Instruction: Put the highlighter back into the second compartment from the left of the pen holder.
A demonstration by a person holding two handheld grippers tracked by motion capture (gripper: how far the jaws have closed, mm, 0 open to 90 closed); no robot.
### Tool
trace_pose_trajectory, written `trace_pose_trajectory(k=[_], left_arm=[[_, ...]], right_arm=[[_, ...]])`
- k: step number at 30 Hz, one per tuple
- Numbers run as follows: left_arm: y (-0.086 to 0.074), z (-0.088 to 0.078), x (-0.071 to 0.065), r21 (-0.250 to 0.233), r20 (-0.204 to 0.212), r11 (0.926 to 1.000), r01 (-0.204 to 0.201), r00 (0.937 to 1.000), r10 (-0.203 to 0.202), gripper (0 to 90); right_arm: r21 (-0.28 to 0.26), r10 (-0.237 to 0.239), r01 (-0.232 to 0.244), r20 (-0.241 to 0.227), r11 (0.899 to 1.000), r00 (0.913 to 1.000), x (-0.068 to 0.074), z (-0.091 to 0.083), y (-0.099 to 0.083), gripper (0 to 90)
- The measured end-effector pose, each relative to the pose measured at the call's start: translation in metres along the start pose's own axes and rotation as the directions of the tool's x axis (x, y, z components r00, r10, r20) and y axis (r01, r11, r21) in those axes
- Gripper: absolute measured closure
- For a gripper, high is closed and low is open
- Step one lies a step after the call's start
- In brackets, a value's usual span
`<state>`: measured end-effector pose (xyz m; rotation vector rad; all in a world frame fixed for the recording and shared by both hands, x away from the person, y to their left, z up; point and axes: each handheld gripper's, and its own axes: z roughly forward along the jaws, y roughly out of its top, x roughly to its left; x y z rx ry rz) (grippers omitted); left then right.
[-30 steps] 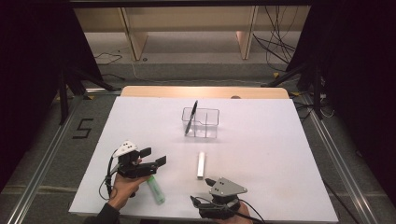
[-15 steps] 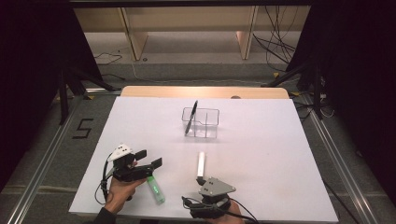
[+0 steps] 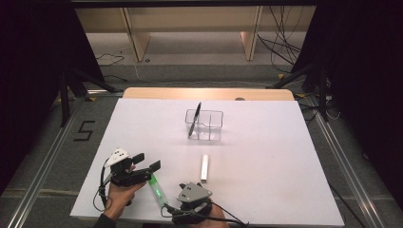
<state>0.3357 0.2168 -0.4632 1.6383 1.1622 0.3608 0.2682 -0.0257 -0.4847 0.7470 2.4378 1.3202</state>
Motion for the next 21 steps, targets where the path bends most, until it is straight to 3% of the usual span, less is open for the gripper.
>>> trace_pose_trajectory(k=[10, 14, 21], left_arm=[[-0.001, -0.002, 0.002, -0.001, -0.001, 1.0000, 0.003, 1.0000, -0.003, 19.0], [-0.001, -0.002, 0.002, -0.002, -0.005, 1.0000, 0.005, 1.0000, -0.005, 19.0], [-0.001, -0.002, 0.002, -0.002, -0.005, 1.0000, 0.005, 1.0000, -0.005, 19.0]], right_arm=[[0.057, -0.025, 0.026, -0.018, 0.998, 0.9995, 0.016, 0.026, 0.005, 30.5], [0.068, -0.003, 0.004, -0.016, 0.998, 0.9999, 0.016, 0.033, 0.007, 35.5], [0.100, -0.007, 0.008, -0.003, 0.995, 1.0000, 0.018, 0.043, 0.007, 40.7]])
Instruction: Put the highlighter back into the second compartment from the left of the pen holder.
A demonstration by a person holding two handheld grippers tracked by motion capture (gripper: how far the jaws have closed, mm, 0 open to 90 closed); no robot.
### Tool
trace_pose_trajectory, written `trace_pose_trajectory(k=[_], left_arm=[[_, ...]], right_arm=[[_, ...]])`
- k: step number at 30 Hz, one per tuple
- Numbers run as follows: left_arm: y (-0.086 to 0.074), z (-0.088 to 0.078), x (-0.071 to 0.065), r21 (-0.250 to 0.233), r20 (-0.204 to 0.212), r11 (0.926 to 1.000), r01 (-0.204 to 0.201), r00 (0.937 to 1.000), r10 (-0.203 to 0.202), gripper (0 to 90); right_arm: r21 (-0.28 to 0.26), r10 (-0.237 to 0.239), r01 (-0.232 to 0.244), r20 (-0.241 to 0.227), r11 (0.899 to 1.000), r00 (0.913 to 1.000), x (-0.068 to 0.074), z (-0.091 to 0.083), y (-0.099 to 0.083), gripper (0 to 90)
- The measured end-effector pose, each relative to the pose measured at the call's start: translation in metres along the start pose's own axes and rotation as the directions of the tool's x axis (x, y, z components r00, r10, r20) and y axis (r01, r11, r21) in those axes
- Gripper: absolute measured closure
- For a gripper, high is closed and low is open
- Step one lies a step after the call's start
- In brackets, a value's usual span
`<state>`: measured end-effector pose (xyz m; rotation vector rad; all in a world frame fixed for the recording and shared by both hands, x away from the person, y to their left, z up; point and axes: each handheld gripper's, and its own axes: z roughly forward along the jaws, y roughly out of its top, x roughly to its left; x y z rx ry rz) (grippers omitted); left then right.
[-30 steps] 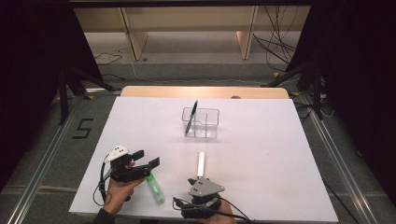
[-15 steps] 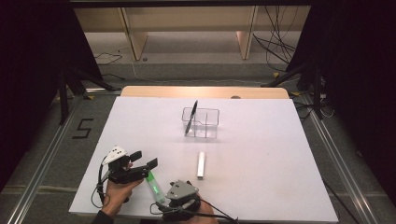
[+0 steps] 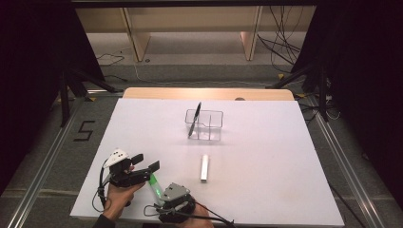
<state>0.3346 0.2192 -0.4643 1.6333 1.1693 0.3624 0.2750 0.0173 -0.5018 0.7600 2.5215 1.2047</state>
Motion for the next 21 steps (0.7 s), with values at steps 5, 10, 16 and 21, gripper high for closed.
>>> trace_pose_trajectory(k=[5, 10, 16, 21], left_arm=[[-0.0001, -0.0001, 0.0003, 0.001, 0.000, 1.0000, -0.002, 1.0000, 0.002, 19.0], [0.0000, -0.0001, 0.0000, -0.002, 0.000, 1.0000, 0.000, 1.0000, 0.000, 19.0], [-0.0001, -0.0001, 0.0001, 0.000, 0.001, 1.0000, -0.001, 1.0000, 0.001, 19.0], [-0.0001, -0.0001, 0.0003, -0.001, 0.000, 1.0000, 0.001, 1.0000, -0.001, 19.0]], right_arm=[[0.024, 0.004, -0.004, 0.012, 1.000, 0.9999, 0.0003, 0.0022, 0.0010, 46.9], [0.049, 0.000, -0.002, 0.031, 0.999, 0.9995, 0.0011, 0.0035, 0.0016, 56.8], [0.050, 0.018, -0.020, 0.041, 0.999, 0.9990, 0.0005, 0.0039, 0.0022, 62.9], [0.054, 0.035, -0.037, 0.046, 0.998, 0.9983, -0.0013, 0.0036, 0.0031, 66.2]])
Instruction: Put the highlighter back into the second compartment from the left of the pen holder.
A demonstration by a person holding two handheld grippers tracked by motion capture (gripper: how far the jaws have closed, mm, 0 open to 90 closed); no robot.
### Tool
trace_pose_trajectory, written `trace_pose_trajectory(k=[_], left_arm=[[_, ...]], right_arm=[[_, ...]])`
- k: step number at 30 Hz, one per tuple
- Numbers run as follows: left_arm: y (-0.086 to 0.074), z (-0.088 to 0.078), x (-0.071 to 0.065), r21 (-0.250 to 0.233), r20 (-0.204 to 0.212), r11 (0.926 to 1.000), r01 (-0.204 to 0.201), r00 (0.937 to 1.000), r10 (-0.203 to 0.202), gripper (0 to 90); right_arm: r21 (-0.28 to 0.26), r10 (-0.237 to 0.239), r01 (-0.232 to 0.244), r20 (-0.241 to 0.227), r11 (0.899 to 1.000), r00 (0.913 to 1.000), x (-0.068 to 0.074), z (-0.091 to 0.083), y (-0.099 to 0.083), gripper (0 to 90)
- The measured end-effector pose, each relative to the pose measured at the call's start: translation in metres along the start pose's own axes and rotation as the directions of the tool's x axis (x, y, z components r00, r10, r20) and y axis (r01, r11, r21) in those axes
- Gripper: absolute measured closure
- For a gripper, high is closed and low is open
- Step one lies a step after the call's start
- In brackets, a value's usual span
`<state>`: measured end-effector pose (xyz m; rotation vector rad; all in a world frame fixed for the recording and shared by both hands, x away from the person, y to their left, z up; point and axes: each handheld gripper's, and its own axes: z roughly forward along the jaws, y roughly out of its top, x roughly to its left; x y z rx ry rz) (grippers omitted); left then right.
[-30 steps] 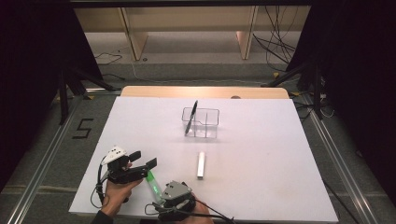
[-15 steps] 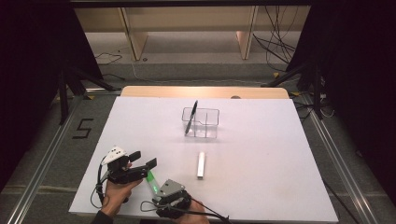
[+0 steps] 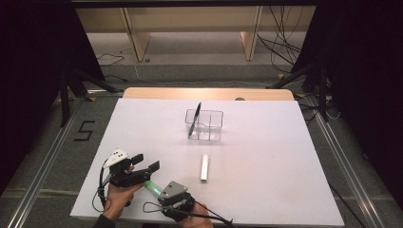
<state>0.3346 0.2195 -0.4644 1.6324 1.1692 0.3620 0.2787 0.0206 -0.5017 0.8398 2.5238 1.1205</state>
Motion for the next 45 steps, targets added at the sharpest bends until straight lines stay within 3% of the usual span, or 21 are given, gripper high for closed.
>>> trace_pose_trajectory(k=[5, 11, 26, 39, 45], left_arm=[[0.000, -0.001, 0.001, -0.001, -0.001, 1.0000, 0.003, 1.0000, -0.003, 19.0], [0.001, -0.002, 0.002, -0.007, -0.008, 0.9999, 0.013, 0.9999, -0.013, 19.0], [0.002, -0.002, -0.003, -0.016, -0.004, 0.9992, 0.036, 0.9993, -0.036, 19.0], [0.005, -0.003, -0.016, 0.001, 0.049, 0.9973, 0.074, 0.9961, -0.074, 19.0], [0.008, 0.000, -0.029, 0.019, 0.100, 0.9927, 0.119, 0.9877, -0.120, 19.0]], right_arm=[[0.007, 0.001, -0.001, -0.011, 1.000, 0.9999, -0.002, 0.000, 0.001, 66.5], [0.012, 0.022, -0.021, -0.021, 1.000, 0.9995, -0.014, -0.005, 0.000, 66.6], [-0.040, 0.035, -0.034, 0.030, 0.999, 0.9990, -0.052, -0.040, -0.004, 66.7], [-0.126, 0.046, -0.035, 0.083, 0.991, 0.9955, -0.072, -0.067, -0.004, 66.7], [-0.159, 0.042, -0.025, 0.108, 0.987, 0.9933, -0.078, -0.079, -0.007, 66.7]])
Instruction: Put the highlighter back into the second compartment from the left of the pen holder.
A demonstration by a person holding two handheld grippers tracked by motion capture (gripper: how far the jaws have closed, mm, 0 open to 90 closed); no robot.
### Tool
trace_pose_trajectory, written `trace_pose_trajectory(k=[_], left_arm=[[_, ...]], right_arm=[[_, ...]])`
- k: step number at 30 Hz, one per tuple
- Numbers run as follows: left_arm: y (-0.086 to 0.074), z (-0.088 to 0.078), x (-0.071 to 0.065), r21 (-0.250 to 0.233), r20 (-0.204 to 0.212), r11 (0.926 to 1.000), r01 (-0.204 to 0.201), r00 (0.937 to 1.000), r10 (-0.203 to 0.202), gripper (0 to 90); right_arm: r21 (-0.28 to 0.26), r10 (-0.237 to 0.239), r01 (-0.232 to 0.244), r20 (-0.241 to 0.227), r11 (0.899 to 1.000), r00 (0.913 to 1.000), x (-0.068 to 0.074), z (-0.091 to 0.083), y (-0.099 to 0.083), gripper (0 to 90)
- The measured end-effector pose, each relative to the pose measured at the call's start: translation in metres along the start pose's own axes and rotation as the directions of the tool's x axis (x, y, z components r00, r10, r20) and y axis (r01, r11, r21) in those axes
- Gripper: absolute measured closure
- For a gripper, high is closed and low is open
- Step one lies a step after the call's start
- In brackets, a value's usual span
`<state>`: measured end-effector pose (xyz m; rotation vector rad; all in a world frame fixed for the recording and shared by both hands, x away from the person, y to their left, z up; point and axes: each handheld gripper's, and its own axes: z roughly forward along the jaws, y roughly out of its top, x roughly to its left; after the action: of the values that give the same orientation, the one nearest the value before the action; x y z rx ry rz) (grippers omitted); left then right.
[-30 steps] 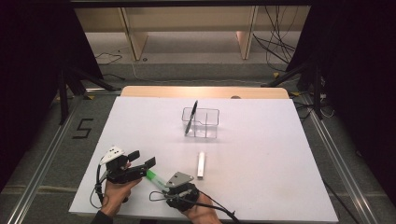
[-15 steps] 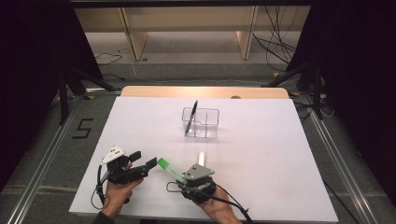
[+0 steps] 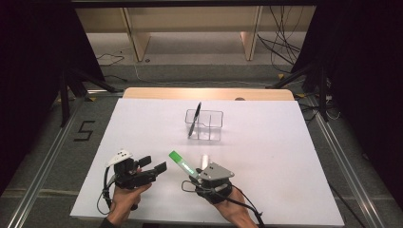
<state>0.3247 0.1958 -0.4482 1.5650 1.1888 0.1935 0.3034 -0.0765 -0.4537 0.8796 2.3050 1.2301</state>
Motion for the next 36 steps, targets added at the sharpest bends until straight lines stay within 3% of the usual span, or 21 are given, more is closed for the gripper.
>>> trace_pose_trajectory(k=[10, 17, 26, 36], left_arm=[[0.005, 0.012, -0.020, 0.029, 0.085, 0.9954, 0.092, 0.9920, -0.094, 19.0], [0.008, 0.025, -0.027, 0.059, 0.122, 0.9821, 0.179, 0.9752, -0.185, 19.2], [0.011, 0.035, -0.039, 0.080, 0.147, 0.9811, 0.176, 0.9714, -0.186, 19.6], [0.015, 0.046, -0.044, 0.085, 0.165, 0.9715, 0.221, 0.9584, -0.233, 20.7]], right_arm=[[-0.045, -0.003, 0.004, 0.028, 0.999, 0.9996, -0.007, -0.015, -0.001, 66.7], [-0.072, -0.015, 0.019, 0.044, 0.997, 0.9989, -0.008, -0.025, -0.001, 66.7], [-0.091, -0.014, 0.019, 0.052, 0.996, 0.9985, -0.009, -0.030, -0.003, 66.7], [-0.113, -0.018, 0.024, 0.056, 0.993, 0.9983, -0.006, -0.034, -0.006, 66.7]])
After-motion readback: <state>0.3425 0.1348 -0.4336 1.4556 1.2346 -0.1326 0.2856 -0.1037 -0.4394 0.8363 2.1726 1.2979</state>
